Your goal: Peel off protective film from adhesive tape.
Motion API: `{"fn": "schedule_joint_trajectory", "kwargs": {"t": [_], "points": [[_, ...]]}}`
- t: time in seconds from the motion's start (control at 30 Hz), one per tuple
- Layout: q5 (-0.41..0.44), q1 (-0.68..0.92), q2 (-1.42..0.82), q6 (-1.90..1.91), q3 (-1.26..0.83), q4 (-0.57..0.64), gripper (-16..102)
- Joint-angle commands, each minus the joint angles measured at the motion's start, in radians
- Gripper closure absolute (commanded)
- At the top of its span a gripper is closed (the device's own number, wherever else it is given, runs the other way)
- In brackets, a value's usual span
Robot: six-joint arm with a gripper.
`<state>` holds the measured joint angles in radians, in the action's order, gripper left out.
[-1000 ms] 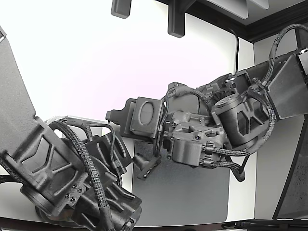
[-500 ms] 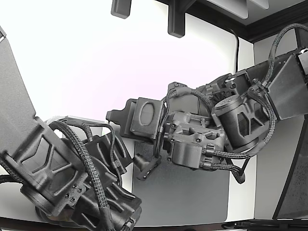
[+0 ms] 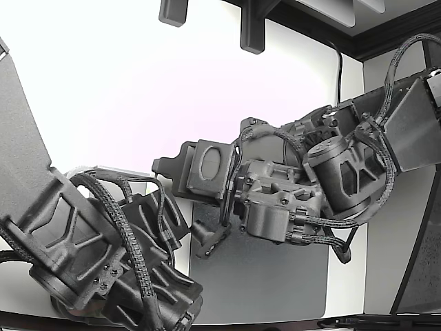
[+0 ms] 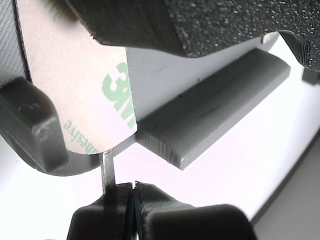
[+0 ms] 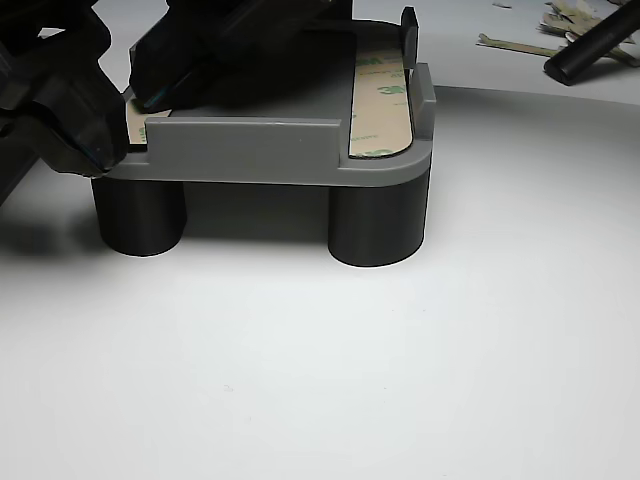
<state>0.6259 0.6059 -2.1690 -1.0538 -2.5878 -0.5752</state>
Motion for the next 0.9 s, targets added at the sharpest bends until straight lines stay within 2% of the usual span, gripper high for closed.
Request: {"fn": "schedule_joint_trajectory", "kwargs": {"t": [0.0,0.87], "points": [[0.009,-0.006,-0.023,-0.011,0.025,0.002,97],[0.012,-0.006,0.011,0.014,0.043,-0.003,97]]}}
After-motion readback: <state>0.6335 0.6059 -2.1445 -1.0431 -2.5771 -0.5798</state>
